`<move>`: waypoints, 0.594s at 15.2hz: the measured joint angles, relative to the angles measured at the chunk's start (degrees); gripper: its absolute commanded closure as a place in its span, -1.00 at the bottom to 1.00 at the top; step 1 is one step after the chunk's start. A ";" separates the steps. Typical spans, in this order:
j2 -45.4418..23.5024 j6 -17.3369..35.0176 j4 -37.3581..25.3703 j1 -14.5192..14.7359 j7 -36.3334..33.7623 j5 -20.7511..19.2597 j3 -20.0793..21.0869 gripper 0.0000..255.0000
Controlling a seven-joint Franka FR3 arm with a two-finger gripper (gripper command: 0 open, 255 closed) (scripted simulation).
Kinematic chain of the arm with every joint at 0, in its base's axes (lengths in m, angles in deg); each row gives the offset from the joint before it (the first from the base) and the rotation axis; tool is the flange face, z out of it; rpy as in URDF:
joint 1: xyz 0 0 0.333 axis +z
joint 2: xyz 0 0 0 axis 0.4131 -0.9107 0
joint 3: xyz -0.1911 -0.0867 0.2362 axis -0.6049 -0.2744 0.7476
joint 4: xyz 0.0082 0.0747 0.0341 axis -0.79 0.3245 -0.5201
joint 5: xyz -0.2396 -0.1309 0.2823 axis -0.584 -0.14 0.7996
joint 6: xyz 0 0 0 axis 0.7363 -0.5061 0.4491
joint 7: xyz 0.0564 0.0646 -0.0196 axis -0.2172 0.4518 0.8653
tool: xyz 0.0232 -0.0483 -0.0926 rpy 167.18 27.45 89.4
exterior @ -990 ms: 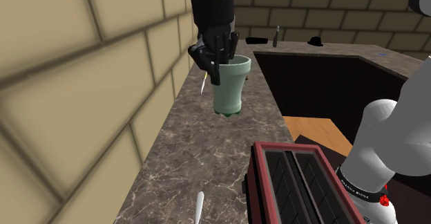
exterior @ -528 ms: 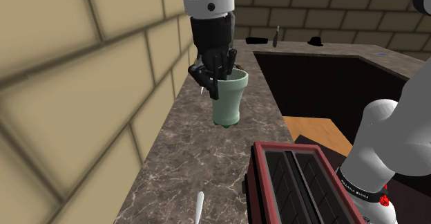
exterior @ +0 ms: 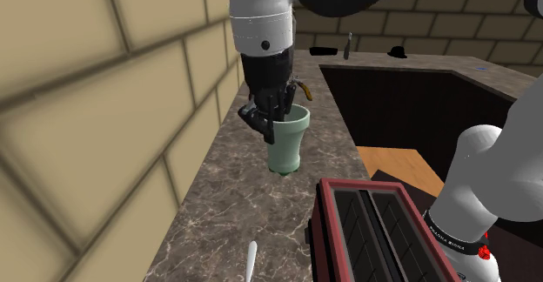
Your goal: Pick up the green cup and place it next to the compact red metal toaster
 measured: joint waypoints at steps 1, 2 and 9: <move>0.11 0.66 0.77 0.00 0.03 0.04 -0.02 1.00; 0.12 1.53 1.64 -0.02 0.08 0.03 -0.04 1.00; -0.08 6.78 6.73 0.16 -0.35 0.06 0.24 1.00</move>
